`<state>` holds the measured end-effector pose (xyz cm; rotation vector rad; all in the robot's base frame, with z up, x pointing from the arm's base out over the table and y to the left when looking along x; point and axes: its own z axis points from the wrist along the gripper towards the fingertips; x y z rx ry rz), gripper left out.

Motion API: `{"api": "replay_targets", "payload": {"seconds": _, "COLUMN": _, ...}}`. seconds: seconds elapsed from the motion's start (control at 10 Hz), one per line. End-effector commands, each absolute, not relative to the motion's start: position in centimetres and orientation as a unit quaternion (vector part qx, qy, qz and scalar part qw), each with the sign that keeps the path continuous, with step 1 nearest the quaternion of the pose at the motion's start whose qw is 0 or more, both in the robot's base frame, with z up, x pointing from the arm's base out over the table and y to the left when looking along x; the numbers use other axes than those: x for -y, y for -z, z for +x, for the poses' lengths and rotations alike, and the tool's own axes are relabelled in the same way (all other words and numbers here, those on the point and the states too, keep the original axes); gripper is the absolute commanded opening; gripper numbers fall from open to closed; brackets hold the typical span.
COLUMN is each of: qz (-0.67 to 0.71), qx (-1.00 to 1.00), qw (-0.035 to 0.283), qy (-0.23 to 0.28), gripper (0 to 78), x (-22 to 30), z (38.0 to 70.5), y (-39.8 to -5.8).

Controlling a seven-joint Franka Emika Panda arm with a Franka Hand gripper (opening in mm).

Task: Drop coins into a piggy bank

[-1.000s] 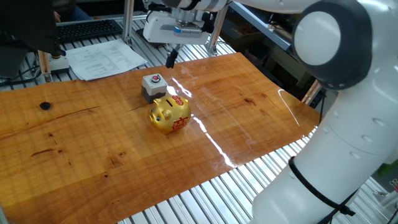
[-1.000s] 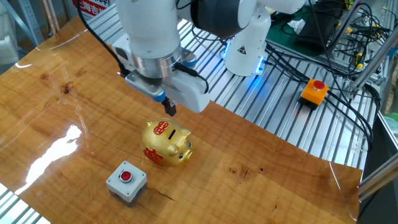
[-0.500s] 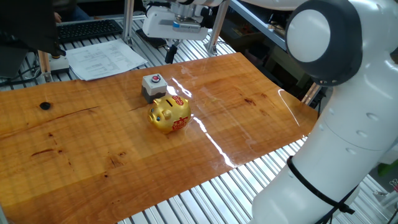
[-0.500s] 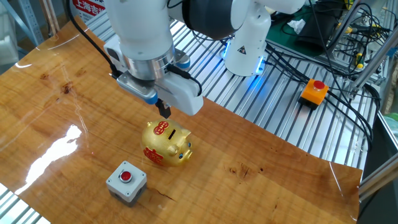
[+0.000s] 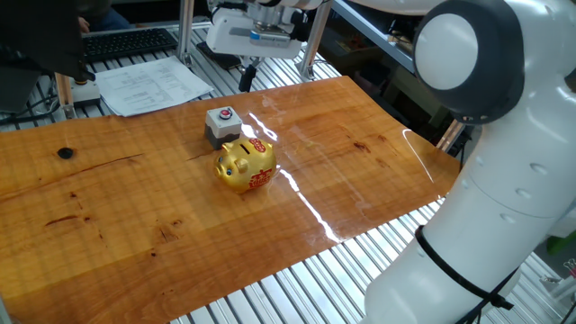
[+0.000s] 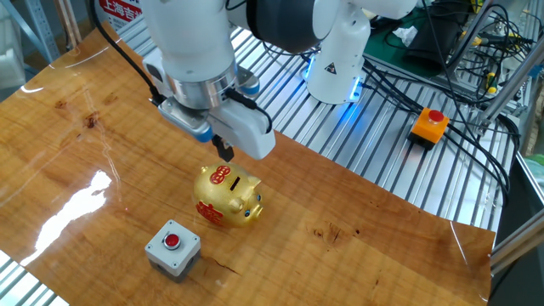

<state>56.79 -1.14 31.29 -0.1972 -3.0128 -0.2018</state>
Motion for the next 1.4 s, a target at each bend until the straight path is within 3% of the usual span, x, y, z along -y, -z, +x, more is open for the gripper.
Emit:
{"api": "replay_targets", "payload": {"seconds": 0.1, "qz": -0.108, "qx": 0.989, "qw": 0.081, "qy": 0.059, "gripper": 0.0, "x": 1.2, "z": 56.8, "y": -31.4}}
{"api": "replay_targets", "payload": {"seconds": 0.7, "qz": -0.105, "qx": 0.990, "qw": 0.080, "qy": 0.052, "gripper": 0.0, "x": 1.2, "z": 56.9, "y": -31.4}}
{"api": "replay_targets", "payload": {"seconds": 1.4, "qz": -0.085, "qx": 0.993, "qw": 0.073, "qy": 0.036, "gripper": 0.0, "x": 2.7, "z": 59.3, "y": -29.1}}
